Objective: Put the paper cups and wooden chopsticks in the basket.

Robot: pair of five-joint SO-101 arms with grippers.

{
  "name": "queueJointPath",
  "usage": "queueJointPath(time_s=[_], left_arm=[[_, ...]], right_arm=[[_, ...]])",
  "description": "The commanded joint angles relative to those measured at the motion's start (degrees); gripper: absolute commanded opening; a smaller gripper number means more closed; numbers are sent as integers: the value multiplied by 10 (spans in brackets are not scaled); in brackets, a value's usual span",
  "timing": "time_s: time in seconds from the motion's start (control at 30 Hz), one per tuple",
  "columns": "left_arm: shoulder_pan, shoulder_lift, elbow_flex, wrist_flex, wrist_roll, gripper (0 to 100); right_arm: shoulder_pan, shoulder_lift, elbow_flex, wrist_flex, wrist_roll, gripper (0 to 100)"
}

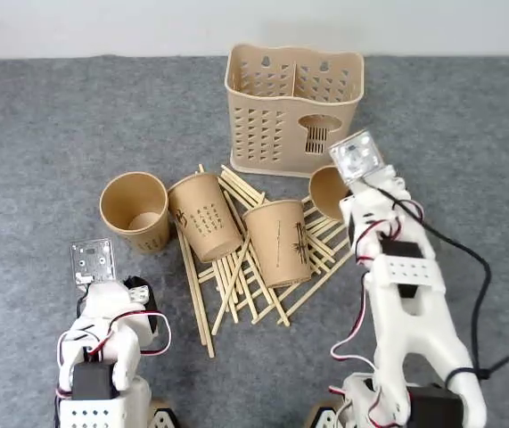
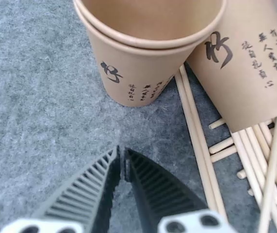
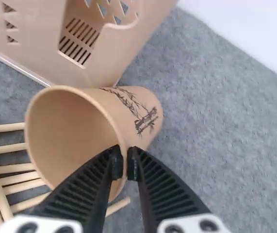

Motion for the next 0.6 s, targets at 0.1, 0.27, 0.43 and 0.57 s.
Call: queueJointPath(time_s=[0.1, 0.27, 0.43, 0.57], left_arm=[[-2, -8, -11, 2, -2, 14], [-2, -8, -11, 2, -2, 14], [-2, -8, -11, 2, -2, 14], [-2, -8, -11, 2, -2, 14]], right_arm=[[21, -8, -119, 172, -18, 9], [8, -70, -212, 347, -64, 9], [-44, -150, -299, 502, -69, 9], [-96, -174, -375, 596, -83, 9]])
